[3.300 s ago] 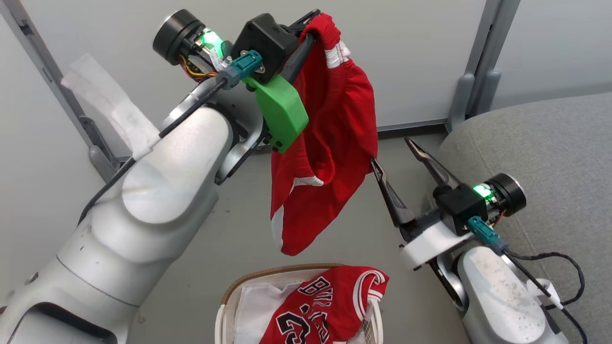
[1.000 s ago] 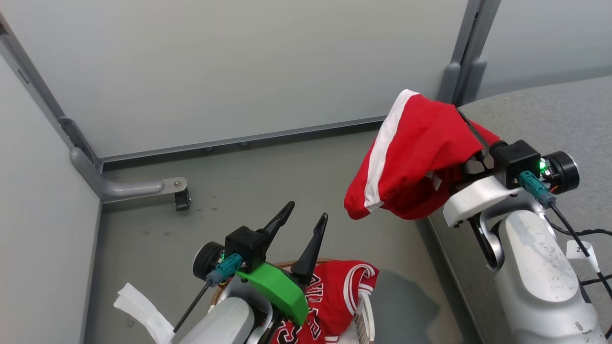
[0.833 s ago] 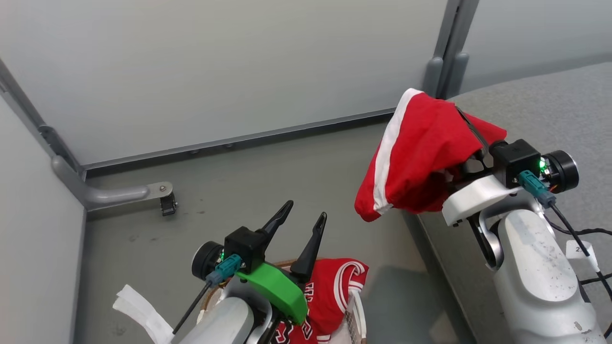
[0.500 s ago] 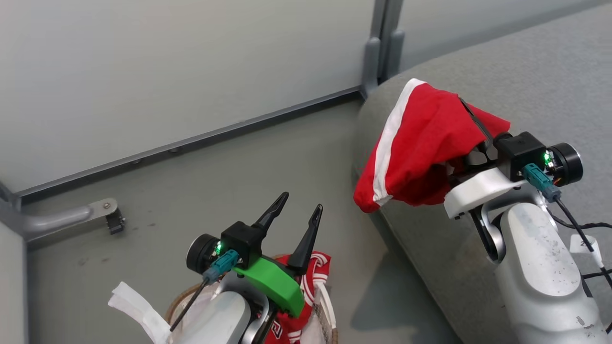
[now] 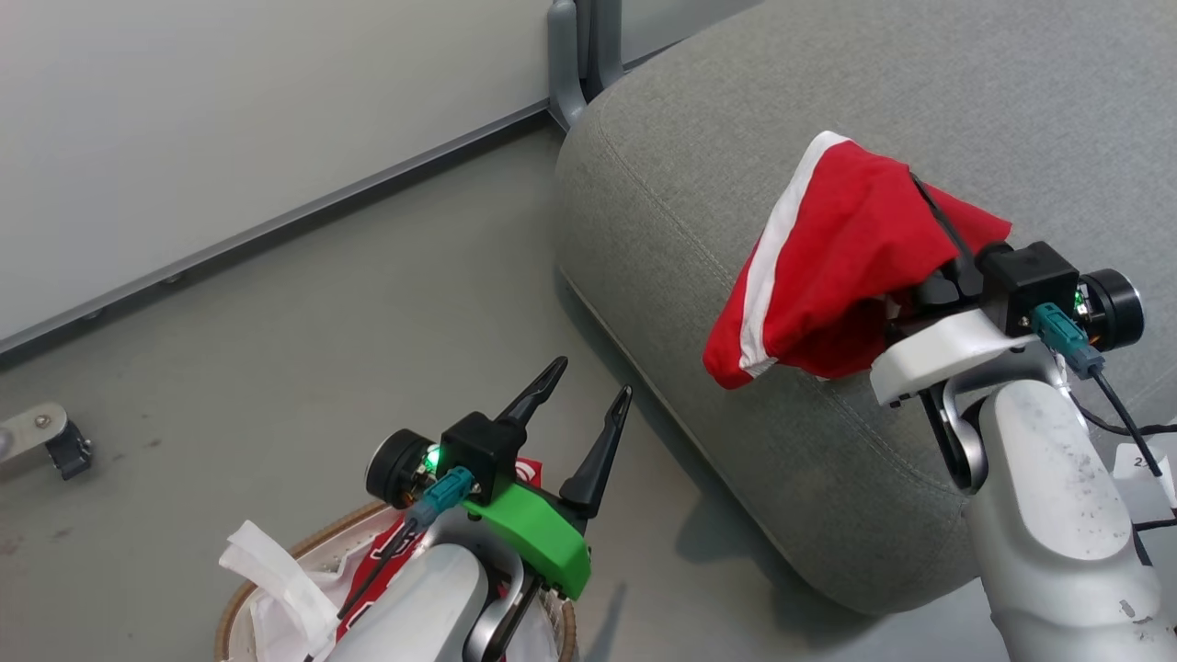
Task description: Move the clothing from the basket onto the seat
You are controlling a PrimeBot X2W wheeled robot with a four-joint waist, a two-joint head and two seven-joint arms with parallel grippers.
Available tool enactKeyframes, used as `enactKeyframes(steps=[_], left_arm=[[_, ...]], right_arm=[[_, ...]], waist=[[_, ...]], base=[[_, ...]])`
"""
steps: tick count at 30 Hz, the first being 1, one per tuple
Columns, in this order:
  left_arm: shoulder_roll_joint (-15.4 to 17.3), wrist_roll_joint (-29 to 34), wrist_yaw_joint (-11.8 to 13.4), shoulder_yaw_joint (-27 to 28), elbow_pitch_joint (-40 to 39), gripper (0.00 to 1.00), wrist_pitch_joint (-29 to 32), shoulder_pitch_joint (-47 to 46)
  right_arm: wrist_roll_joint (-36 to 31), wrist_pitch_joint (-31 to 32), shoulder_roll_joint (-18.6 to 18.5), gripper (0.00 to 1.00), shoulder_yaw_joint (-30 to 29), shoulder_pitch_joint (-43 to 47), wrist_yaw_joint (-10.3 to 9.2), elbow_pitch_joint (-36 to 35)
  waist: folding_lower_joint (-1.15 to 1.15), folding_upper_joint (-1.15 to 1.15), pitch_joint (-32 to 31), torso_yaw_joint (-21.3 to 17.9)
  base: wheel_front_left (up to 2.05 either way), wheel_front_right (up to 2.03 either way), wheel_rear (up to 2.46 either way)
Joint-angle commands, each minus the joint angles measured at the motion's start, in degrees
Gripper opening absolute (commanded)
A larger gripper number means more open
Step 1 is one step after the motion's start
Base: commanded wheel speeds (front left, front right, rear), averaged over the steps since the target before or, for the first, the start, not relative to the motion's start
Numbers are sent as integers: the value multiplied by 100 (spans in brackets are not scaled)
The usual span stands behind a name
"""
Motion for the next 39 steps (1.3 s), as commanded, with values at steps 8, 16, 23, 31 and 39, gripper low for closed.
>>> enactKeyframes(steps=[8,16,23,31,39], left_arm=[[146,194,-16,-82,-84,100,66,-360],[237,397,8,-215,-265,100,230,-651],[318,520,40,-282,-542,100,336,-939],[373,672,91,-359,-841,100,488,-1166],[445,669,162,-403,-919,100,561,-1123]], right_arm=[[-74,-3,-360,0,-582,-1109,-8,479],[-353,-2,-1242,0,-1404,-2582,-8,1157],[-645,89,-2191,0,-1972,-3546,-8,1960],[-1250,76,-2411,0,-2358,-3780,-8,2789],[-1733,27,-1952,0,-2787,-3413,-8,3669]], waist=[[0,0,598,360],[0,0,1343,1038],[0,0,2031,1554],[0,0,2709,1741],[0,0,2923,1671]], base=[[0,0,0],[0,0,0],[0,0,0],[0,0,0],[0,0,0]])
